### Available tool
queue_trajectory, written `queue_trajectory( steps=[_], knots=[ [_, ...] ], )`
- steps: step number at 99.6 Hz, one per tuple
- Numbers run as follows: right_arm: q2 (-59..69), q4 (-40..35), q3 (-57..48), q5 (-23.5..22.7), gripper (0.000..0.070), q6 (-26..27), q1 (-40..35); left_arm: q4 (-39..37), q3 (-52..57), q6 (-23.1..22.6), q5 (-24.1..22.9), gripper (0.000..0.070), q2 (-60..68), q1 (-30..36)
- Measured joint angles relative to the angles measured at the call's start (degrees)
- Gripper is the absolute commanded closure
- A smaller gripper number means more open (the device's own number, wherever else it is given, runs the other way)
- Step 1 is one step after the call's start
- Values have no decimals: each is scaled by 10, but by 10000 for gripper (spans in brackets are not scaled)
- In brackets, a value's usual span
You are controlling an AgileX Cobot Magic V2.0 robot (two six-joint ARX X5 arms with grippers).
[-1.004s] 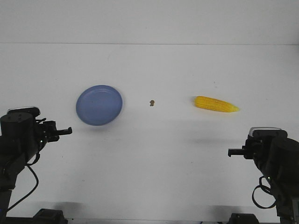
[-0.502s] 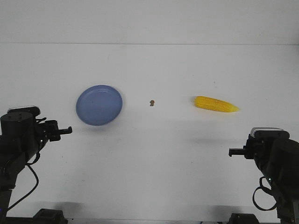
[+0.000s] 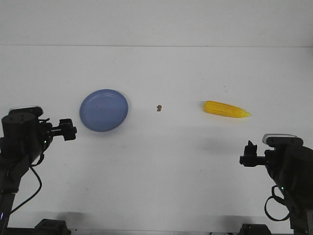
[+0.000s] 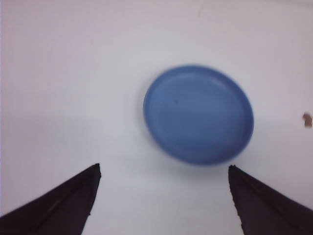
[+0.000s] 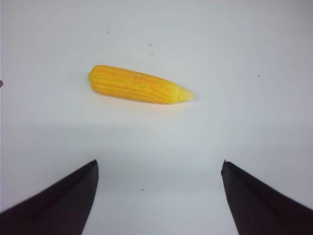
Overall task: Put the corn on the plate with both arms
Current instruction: 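Raise both grippers and open them, left gripper moving toward the blue plate, then lower the left gripper onto the near rim of the blue plate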
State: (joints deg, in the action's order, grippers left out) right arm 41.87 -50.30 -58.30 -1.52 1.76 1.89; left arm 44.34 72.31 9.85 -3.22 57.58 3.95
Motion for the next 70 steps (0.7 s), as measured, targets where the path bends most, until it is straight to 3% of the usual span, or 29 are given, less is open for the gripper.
queue_trajectory(
  steps=[14,37,70],
  knots=[
    [0,0,0,0,167,0,0,-54,1,9,7,175,76,-23],
    [0,0,0,0,167,2,0,-119,1,17,60,175,233,-67],
    [0,0,0,0,168,2,0,-184,1,16,62,174,391,-80]
  ],
)
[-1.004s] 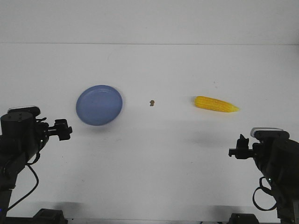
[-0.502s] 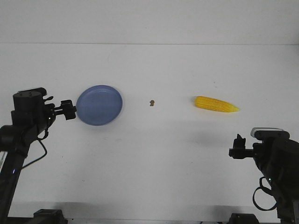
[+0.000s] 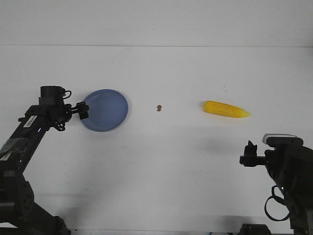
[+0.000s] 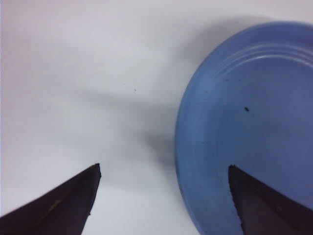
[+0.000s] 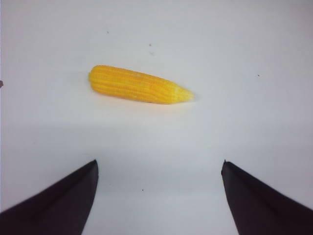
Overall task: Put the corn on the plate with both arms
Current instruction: 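Lower the left gripper onto the near rim of the blue plate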
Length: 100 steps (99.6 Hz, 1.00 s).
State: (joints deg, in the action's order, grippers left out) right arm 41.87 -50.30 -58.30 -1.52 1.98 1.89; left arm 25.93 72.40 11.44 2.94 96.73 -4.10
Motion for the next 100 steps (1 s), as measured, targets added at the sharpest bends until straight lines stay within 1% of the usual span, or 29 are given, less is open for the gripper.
queue_trajectory(
  steps=[26,39,44,63,70,72,75,82,84,100],
  knots=[
    [0,0,0,0,167,2,0,-18,13,-5,0,176,48,0],
    [0,0,0,0,167,4,0,-19,18,-8,0,298,54,0],
    [0,0,0,0,167,4,0,-20,18,-10,0,313,54,0],
    [0,0,0,0,167,4,0,-20,19,-10,0,314,66,6],
    [0,0,0,0,167,4,0,-19,19,-10,0,334,80,9],
    [0,0,0,0,167,4,0,-20,20,-14,-3,353,83,11],
    [0,0,0,0,167,4,0,-20,23,-13,0,418,84,12],
    [0,0,0,0,167,4,0,-20,24,-15,-4,655,87,16],
    [0,0,0,0,167,4,0,-20,24,-15,-2,700,87,16],
    [0,-3,0,0,168,4,0,-28,29,-12,5,694,86,20]
  ],
)
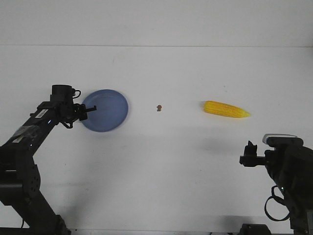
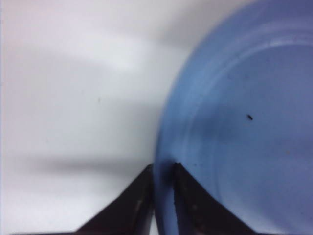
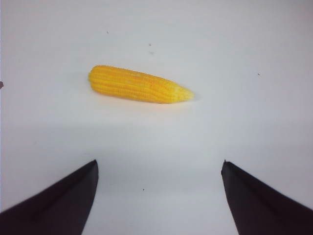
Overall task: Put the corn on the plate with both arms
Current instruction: 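Lower the left gripper onto the near rim of the blue plate, then push the blue plate with the left gripper toward the table center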
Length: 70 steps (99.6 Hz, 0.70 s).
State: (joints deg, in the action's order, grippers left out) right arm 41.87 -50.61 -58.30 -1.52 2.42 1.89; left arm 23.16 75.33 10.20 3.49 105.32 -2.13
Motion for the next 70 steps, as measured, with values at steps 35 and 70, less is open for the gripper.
queue_trajectory(
  steps=[35,70],
  knots=[
    [0,-3,0,0,168,0,0,71,-7,-3,161,694,-80,4],
    [0,-3,0,0,168,0,0,100,-12,-12,243,695,-189,92]
  ],
)
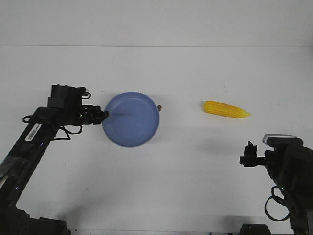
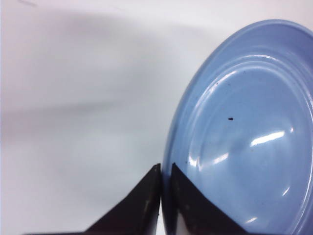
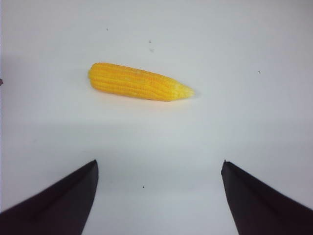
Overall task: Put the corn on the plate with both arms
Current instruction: 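Push the blue plate with the left gripper toward the table center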
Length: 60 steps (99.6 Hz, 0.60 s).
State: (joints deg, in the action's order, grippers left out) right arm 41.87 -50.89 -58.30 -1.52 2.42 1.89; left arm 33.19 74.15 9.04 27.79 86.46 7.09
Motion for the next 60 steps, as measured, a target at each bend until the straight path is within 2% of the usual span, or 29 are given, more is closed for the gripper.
queue_trajectory(
  steps=[21,30,60],
  knots=[
    [0,0,0,0,167,0,0,-4,-54,-8,7,695,8,89],
    [0,0,0,0,167,0,0,-33,-87,-8,7,695,9,116],
    [0,0,0,0,168,0,0,-86,-125,0,2,694,63,146]
  ],
)
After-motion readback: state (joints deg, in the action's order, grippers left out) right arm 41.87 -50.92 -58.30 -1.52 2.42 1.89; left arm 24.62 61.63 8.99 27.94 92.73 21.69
